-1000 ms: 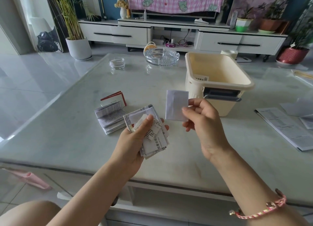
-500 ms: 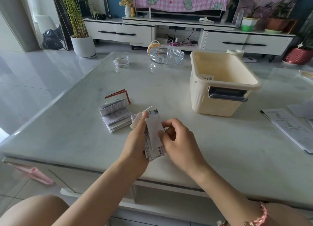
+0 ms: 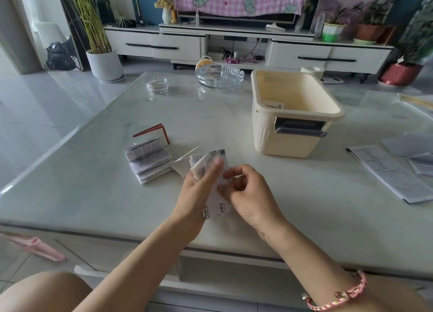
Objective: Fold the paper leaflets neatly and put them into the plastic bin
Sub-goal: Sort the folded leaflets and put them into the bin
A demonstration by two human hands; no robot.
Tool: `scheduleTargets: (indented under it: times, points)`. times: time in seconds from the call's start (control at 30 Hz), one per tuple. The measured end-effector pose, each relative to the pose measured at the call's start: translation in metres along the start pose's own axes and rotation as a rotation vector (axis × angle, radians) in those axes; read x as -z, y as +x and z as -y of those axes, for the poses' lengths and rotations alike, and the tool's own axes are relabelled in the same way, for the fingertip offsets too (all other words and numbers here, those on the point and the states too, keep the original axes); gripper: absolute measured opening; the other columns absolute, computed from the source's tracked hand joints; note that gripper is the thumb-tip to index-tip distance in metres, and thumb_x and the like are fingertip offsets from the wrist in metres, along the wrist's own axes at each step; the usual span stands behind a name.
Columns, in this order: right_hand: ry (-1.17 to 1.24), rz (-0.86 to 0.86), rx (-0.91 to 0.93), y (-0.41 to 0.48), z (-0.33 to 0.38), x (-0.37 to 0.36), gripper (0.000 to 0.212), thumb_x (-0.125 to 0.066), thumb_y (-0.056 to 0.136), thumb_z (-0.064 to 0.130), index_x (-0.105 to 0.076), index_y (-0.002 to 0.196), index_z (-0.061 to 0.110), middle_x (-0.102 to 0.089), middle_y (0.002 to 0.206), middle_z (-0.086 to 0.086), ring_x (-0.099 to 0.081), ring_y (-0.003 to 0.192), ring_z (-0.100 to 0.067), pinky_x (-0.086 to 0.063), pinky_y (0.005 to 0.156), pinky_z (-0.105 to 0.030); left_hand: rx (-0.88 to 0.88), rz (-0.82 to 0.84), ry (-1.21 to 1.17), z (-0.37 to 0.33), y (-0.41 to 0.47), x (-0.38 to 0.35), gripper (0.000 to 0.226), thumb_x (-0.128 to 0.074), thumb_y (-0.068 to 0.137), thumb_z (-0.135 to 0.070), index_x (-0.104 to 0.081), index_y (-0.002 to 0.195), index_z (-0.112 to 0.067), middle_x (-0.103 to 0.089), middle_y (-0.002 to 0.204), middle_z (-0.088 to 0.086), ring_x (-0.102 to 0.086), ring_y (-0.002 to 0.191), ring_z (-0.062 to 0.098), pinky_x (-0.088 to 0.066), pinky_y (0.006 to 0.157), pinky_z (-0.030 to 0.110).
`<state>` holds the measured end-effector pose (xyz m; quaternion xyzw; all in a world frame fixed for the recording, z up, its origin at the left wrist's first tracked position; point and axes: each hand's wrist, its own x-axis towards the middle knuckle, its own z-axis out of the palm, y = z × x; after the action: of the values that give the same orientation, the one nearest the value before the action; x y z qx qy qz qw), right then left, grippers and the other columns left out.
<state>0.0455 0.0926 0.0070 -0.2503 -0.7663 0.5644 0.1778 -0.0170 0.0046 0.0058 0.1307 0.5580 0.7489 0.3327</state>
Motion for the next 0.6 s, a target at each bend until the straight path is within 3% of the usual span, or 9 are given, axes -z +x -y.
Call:
scheduleTargets:
  times: [0.07, 0.13, 0.17, 0.23, 0.3, 0.37, 0.47, 0.53, 0.6]
  points:
    - [-0.043, -0.051, -0.001, 0.002, -0.004, 0.005, 0.043, -0.073, 0.076, 0.013, -0.05, 0.112, 0.02, -0.054, 0.094, 0.006, -0.056, 0.092, -0.013, -0.052, 0.082, -0.028, -0.017, -0.043, 0.01, 0.002, 0.001, -0.001, 0.015, -0.063, 0.085, -0.01, -0.062, 0.099, -0.009, -0.067, 0.09, 0.015, -0.065, 0.072, 0.022, -0.052, 0.058, 0.032]
    - [-0.078, -0.019, -0.004, 0.005, -0.006, 0.012, 0.067, -0.076, 0.074, 0.015, -0.04, 0.13, 0.019, -0.047, 0.119, 0.004, -0.047, 0.113, -0.011, -0.043, 0.098, -0.028, -0.036, -0.051, 0.051, 0.004, 0.002, 0.001, 0.02, -0.055, 0.086, 0.001, -0.065, 0.098, -0.011, -0.069, 0.091, 0.013, -0.063, 0.078, 0.025, -0.051, 0.067, 0.037]
    - [-0.021, 0.037, -0.01, 0.007, -0.006, 0.015, 0.068, -0.076, 0.074, 0.013, -0.04, 0.131, 0.018, -0.047, 0.124, 0.003, -0.046, 0.118, -0.011, -0.042, 0.101, -0.029, -0.072, -0.024, 0.063, 0.005, 0.004, 0.002, 0.019, -0.059, 0.085, 0.0, -0.065, 0.098, -0.011, -0.069, 0.09, 0.012, -0.063, 0.078, 0.024, -0.051, 0.068, 0.036]
    - [0.093, 0.137, 0.021, 0.009, -0.004, 0.021, 0.05, -0.073, 0.077, 0.007, -0.05, 0.12, 0.015, -0.061, 0.118, -0.002, -0.057, 0.111, -0.016, -0.051, 0.091, -0.03, -0.157, 0.022, 0.12, 0.004, 0.004, 0.0, 0.024, -0.07, 0.075, -0.007, -0.066, 0.099, -0.01, -0.071, 0.088, 0.008, -0.064, 0.077, 0.019, -0.052, 0.067, 0.031]
    - [0.069, 0.097, 0.114, 0.01, -0.005, 0.024, 0.037, -0.072, 0.078, 0.005, -0.056, 0.111, 0.012, -0.068, 0.105, -0.004, -0.065, 0.098, -0.018, -0.055, 0.082, -0.028, -0.241, 0.044, 0.182, 0.002, 0.004, -0.001, 0.025, -0.073, 0.073, -0.004, -0.067, 0.097, -0.01, -0.073, 0.086, 0.003, -0.066, 0.078, 0.011, -0.053, 0.068, 0.021]
    - [0.008, 0.034, 0.197, 0.011, -0.01, 0.025, 0.035, -0.071, 0.08, 0.006, -0.056, 0.111, 0.011, -0.068, 0.102, -0.001, -0.066, 0.093, -0.013, -0.054, 0.081, -0.023, -0.304, 0.03, 0.246, 0.005, 0.005, -0.001, 0.023, -0.069, 0.077, 0.001, -0.067, 0.095, -0.013, -0.073, 0.085, -0.002, -0.067, 0.079, 0.007, -0.05, 0.068, 0.015]
    - [-0.078, 0.032, 0.246, 0.007, -0.012, 0.023, 0.03, -0.063, 0.085, 0.005, -0.052, 0.11, 0.017, -0.065, 0.097, 0.006, -0.062, 0.082, 0.003, -0.047, 0.07, -0.008, -0.371, -0.045, 0.288, 0.012, 0.007, -0.002, 0.042, -0.074, 0.072, -0.006, -0.057, 0.109, -0.015, -0.069, 0.098, 0.005, -0.066, 0.09, 0.012, -0.052, 0.079, 0.021]
    - [-0.076, 0.05, 0.237, 0.004, -0.017, 0.019, 0.031, -0.061, 0.086, 0.006, -0.049, 0.112, 0.018, -0.065, 0.102, 0.003, -0.062, 0.085, 0.001, -0.049, 0.075, -0.013, -0.376, -0.047, 0.26, 0.016, 0.004, -0.007, 0.056, -0.073, 0.072, -0.001, -0.046, 0.119, -0.013, -0.064, 0.099, 0.004, -0.065, 0.088, 0.005, -0.052, 0.078, 0.019]
    - [-0.077, 0.066, 0.23, -0.001, -0.019, 0.009, 0.037, -0.062, 0.084, 0.01, -0.046, 0.117, 0.014, -0.065, 0.109, -0.001, -0.064, 0.096, -0.01, -0.052, 0.086, -0.027, -0.39, -0.026, 0.26, 0.017, 0.001, -0.011, 0.061, -0.066, 0.078, 0.011, -0.037, 0.126, -0.014, -0.061, 0.097, -0.001, -0.064, 0.083, -0.003, -0.05, 0.075, 0.014]
